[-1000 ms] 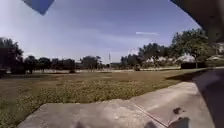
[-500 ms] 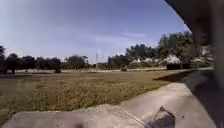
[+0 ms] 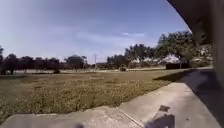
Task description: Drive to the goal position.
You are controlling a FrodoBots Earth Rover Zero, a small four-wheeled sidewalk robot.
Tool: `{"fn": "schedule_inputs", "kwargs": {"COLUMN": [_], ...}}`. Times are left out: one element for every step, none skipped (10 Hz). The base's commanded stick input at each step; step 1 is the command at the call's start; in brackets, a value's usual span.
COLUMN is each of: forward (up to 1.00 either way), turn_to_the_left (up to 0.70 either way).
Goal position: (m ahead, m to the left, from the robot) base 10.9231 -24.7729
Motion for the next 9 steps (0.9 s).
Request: {"fn": "schedule_inputs", "kwargs": {"forward": [0.08, 0.09, 0.08, 0.08, 0.08, 0.08, 0.08, 0.08, 0.08], "turn_to_the_left": [-0.17, -0.17, -0.17, -0.16, -0.16, -0.16, -0.16, -0.16, -0.16]}}
